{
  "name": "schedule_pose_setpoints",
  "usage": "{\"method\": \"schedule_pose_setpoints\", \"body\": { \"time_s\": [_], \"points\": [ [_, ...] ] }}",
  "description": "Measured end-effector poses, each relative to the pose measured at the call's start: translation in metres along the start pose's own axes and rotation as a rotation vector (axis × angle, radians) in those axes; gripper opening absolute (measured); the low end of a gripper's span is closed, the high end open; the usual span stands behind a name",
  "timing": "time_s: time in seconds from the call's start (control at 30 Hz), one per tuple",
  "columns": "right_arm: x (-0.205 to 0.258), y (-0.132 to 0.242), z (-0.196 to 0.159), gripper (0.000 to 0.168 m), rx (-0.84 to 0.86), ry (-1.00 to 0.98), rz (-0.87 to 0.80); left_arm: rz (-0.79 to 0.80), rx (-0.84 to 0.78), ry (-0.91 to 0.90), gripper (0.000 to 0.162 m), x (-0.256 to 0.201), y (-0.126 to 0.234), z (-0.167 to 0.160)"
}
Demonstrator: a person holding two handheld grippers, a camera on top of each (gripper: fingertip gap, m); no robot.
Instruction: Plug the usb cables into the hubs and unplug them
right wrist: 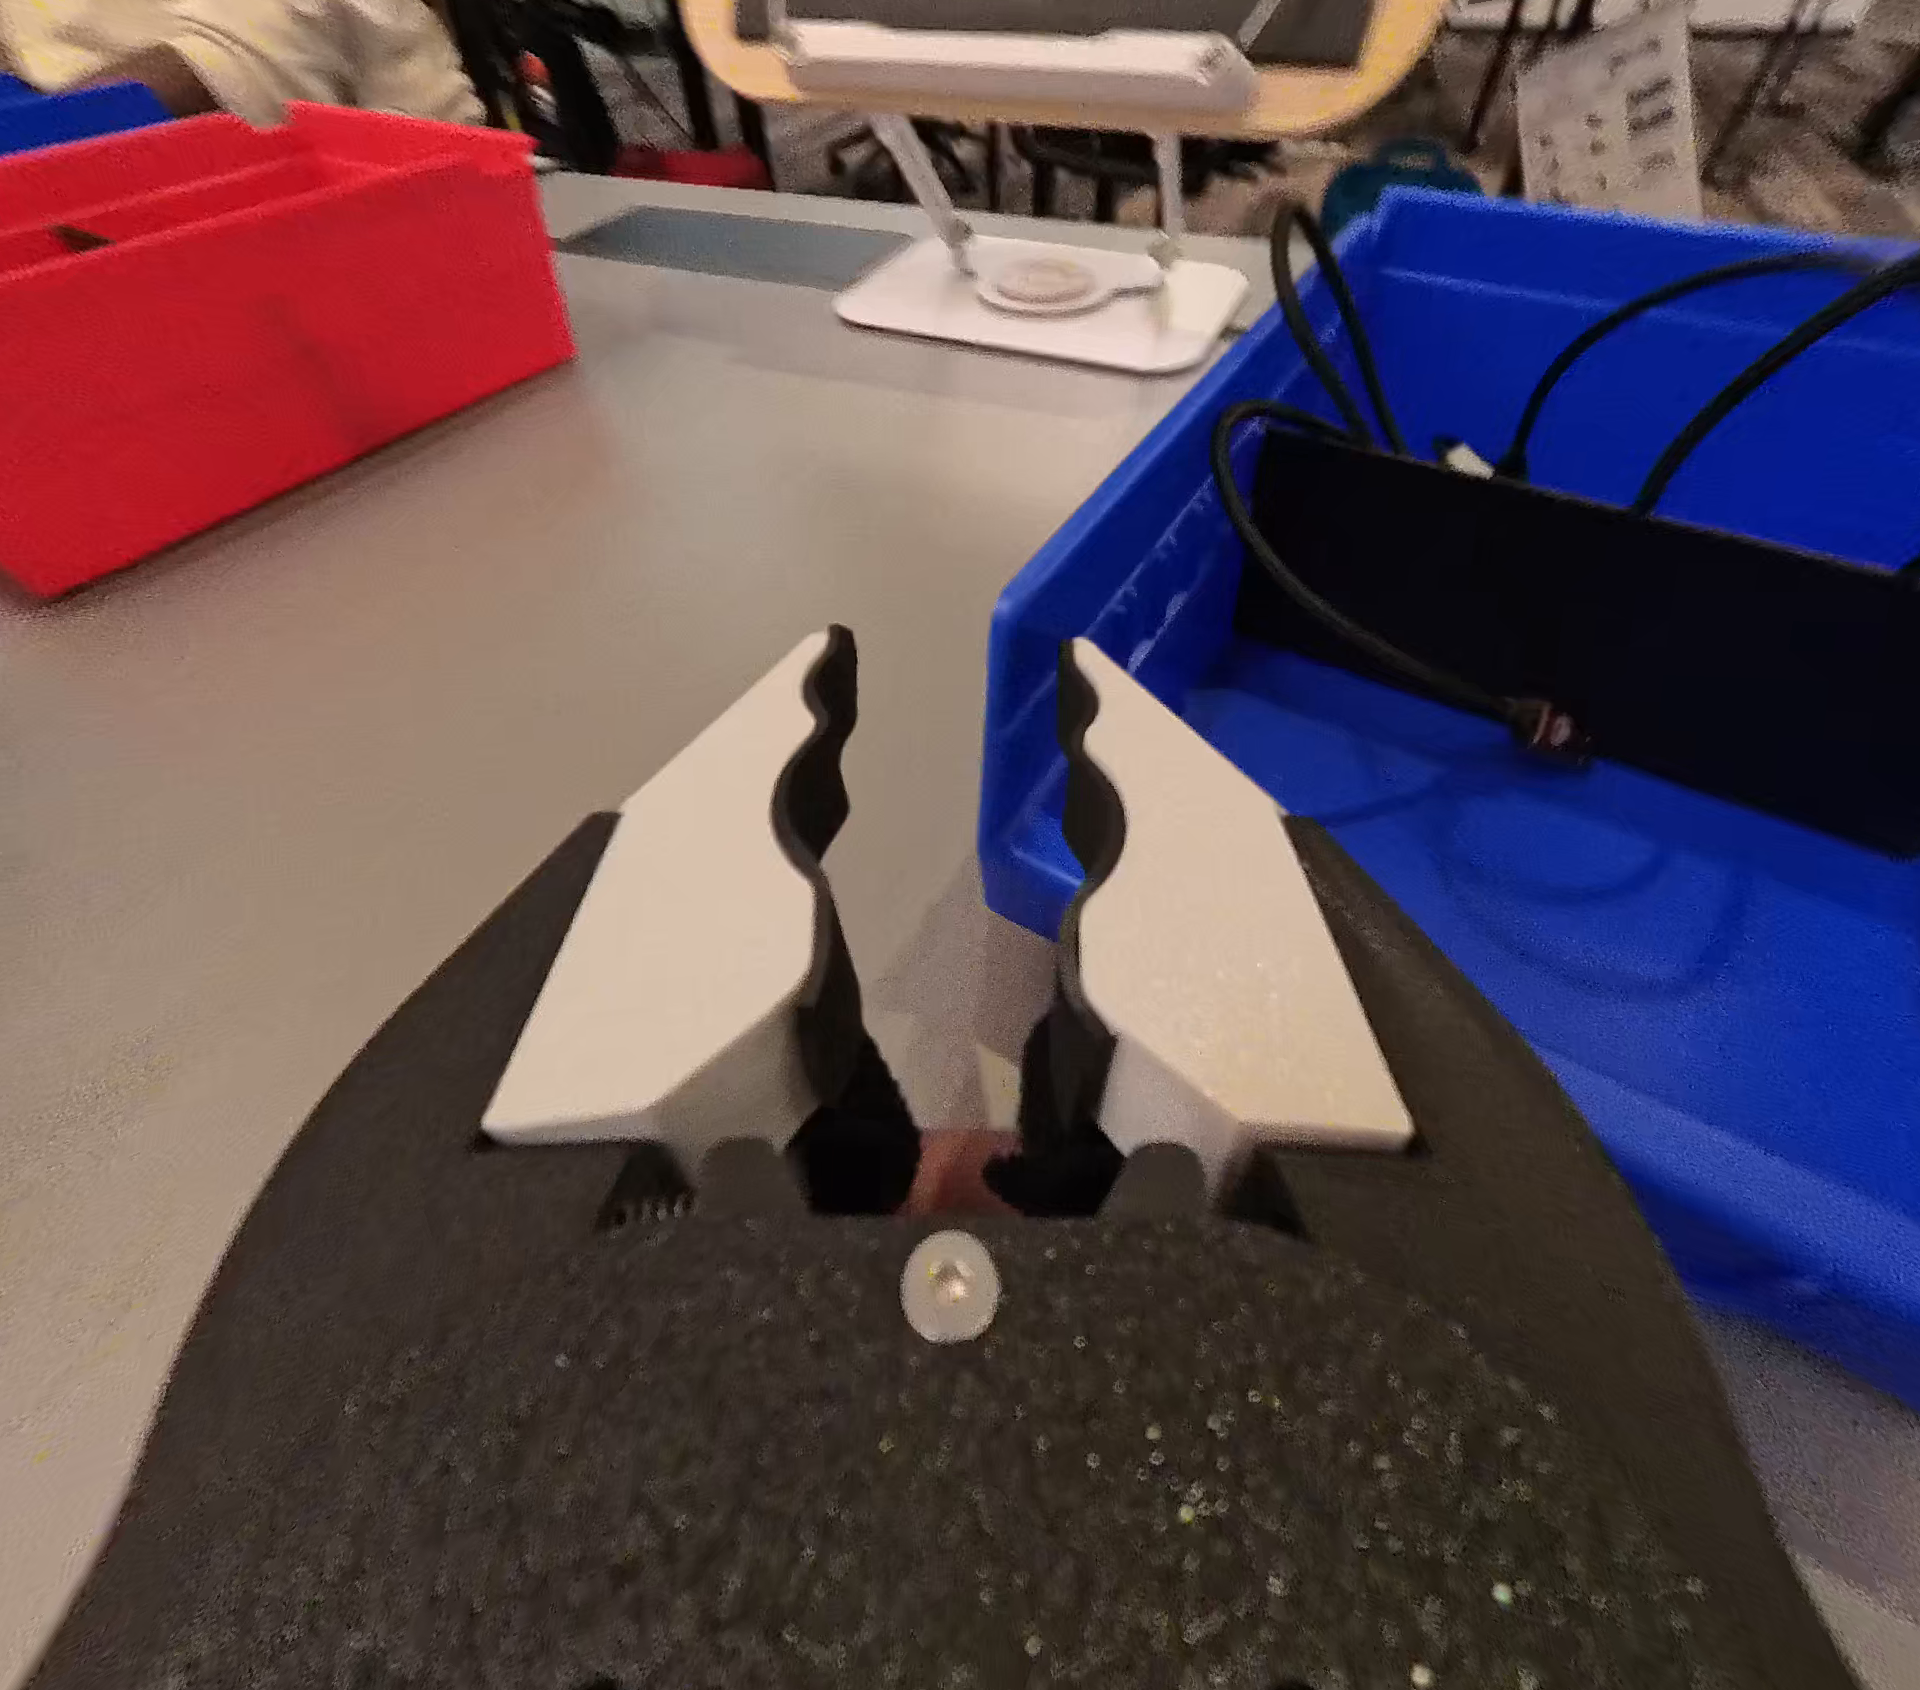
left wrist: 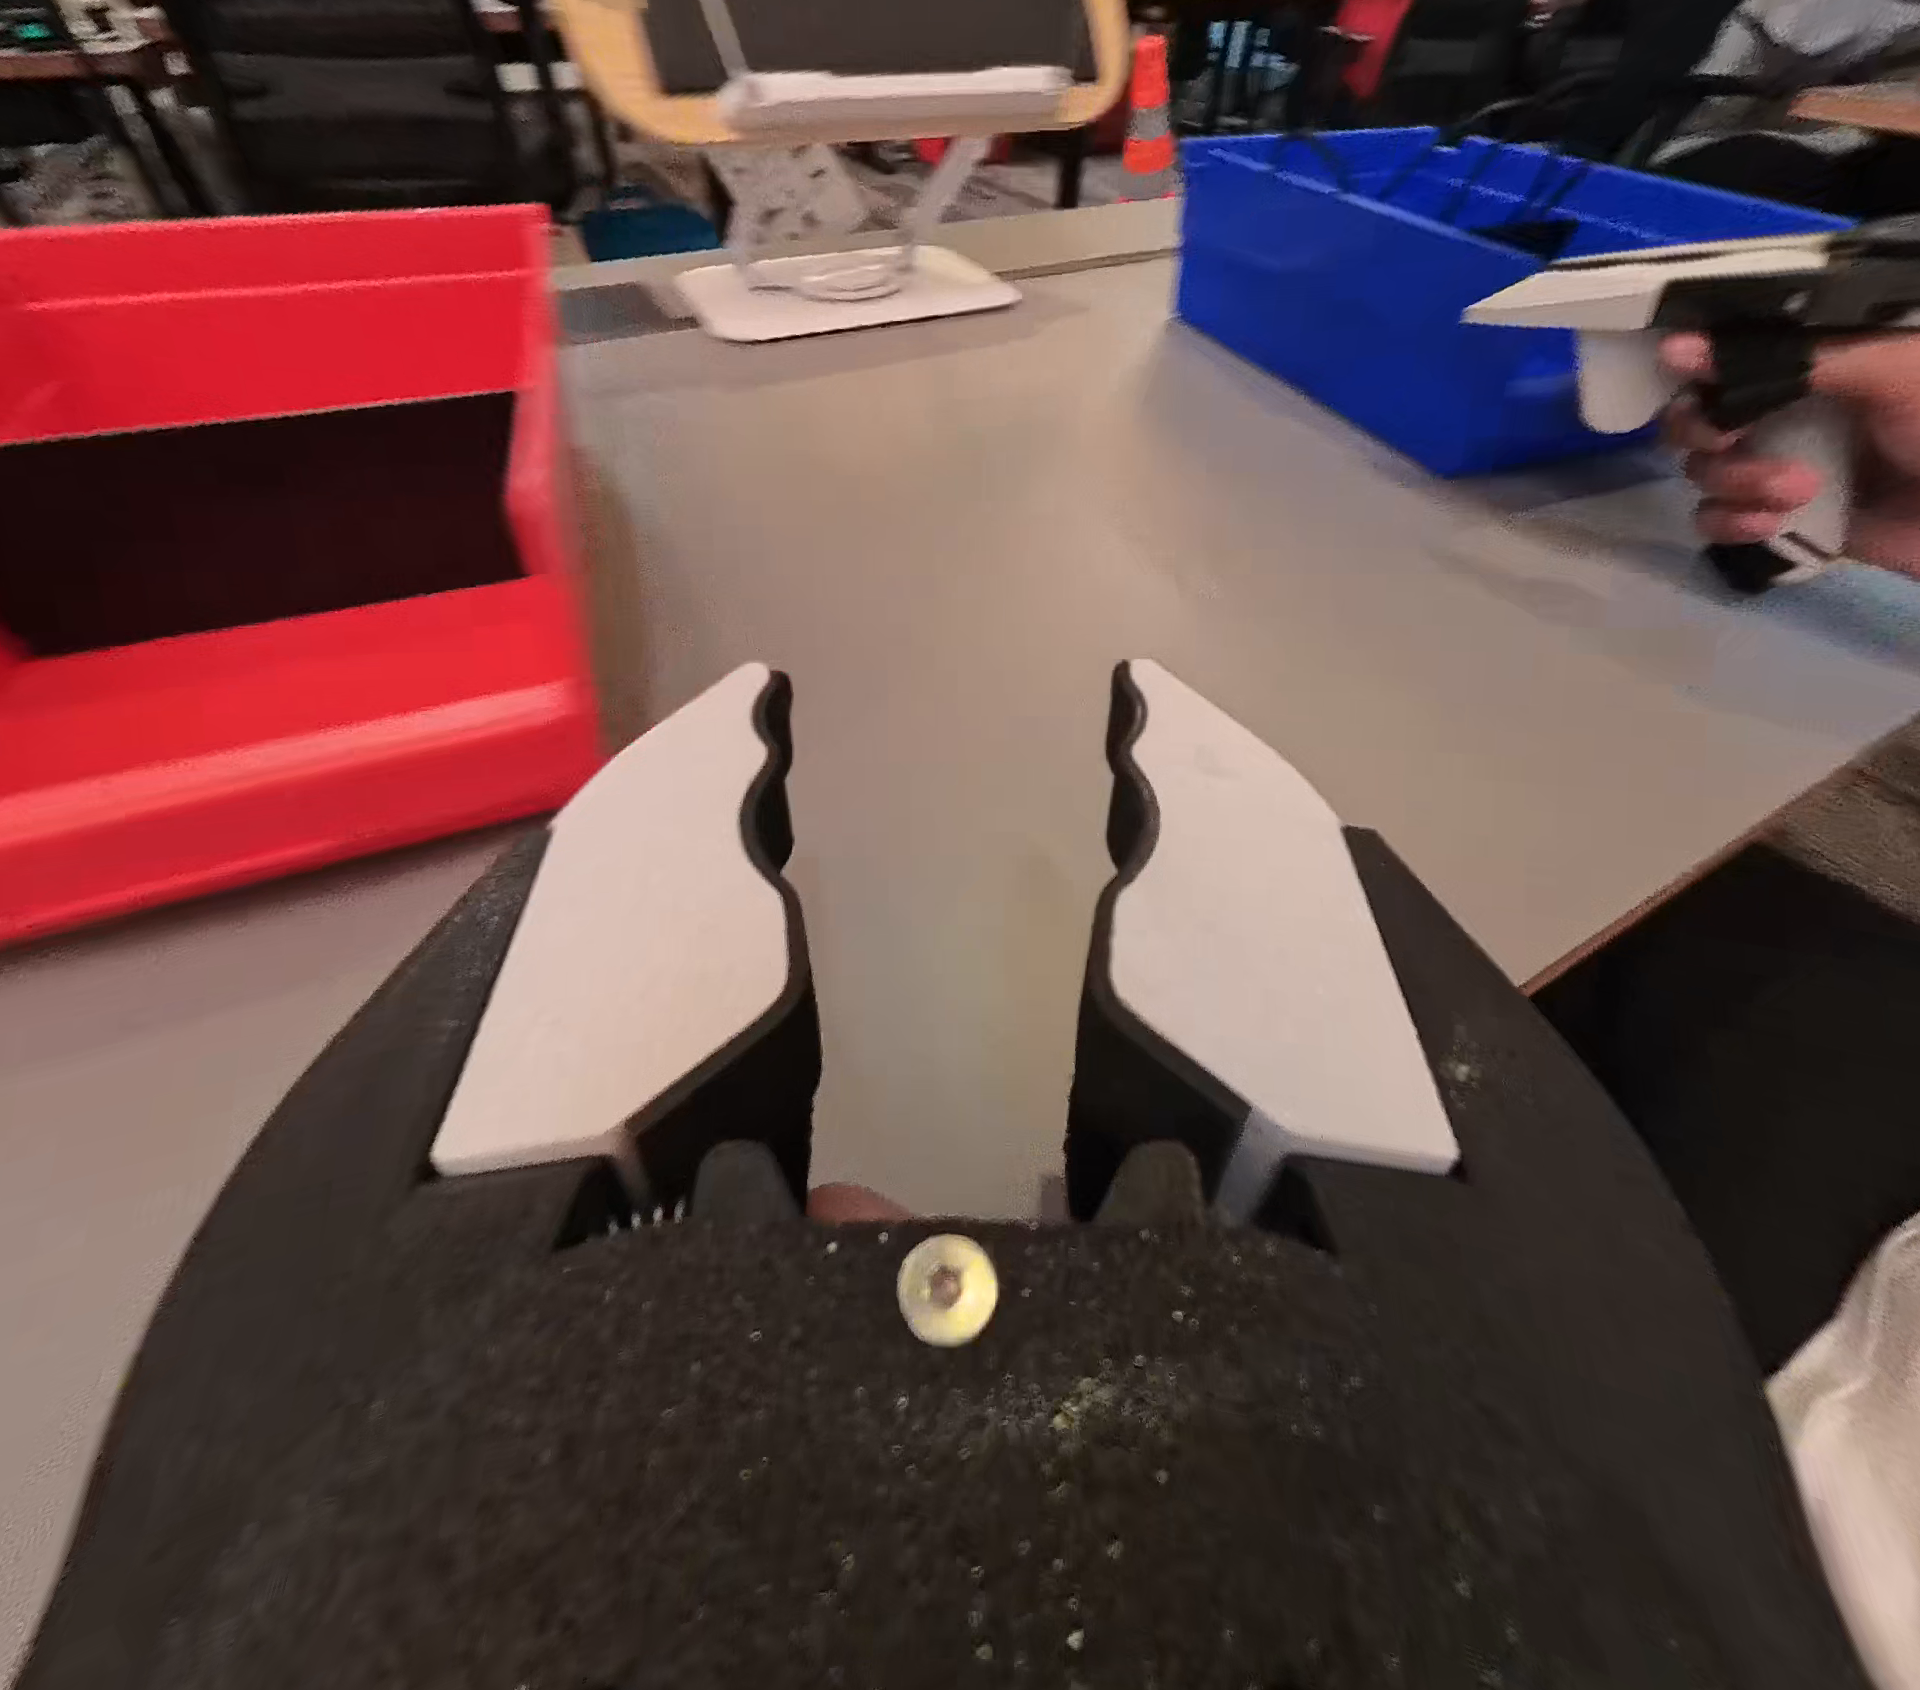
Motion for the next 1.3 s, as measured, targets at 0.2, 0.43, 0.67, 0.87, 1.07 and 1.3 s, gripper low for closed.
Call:
{"method": "schedule_pose_setpoints", "body": {
  "time_s": [0.2, 0.43, 0.67, 0.87, 1.07, 1.3],
  "points": [
    [-0.054, 0.083, 0.031, 0.045, -0.189, 0.149, -0.453, -0.123, 0.053, -0.133, 0.051, -0.115, -0.098, -0.007],
    [-0.124, 0.126, -0.033, 0.038, 0.013, 0.000, -0.661, -0.198, 0.138, -0.015, 0.046, -0.205, -0.223, -0.018],
    [-0.134, 0.086, -0.075, 0.007, 0.193, -0.235, -0.503, 0.044, 0.208, 0.111, 0.012, -0.188, -0.265, -0.030],
    [-0.123, 0.078, -0.040, 0.001, 0.100, -0.159, -0.589, 0.118, 0.190, 0.037, 0.004, -0.173, -0.244, -0.012],
    [-0.044, 0.034, 0.021, 0.001, -0.049, -0.033, -0.462, 0.236, 0.041, 0.036, 0.004, -0.098, -0.176, 0.024],
    [0.067, -0.045, 0.026, 0.003, 0.038, -0.063, -0.205, 0.442, 0.029, -0.030, 0.004, 0.009, -0.100, 0.030]
  ]
}}
Point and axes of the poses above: each gripper's, where its closed fingertips meet, y back along the fingers, z out of its top, x = y × z across the jaws, the point moved 1 cm from there along y, back along the fingers, and after that the axes turned 13 degrees about y, right-handed, at the moved point
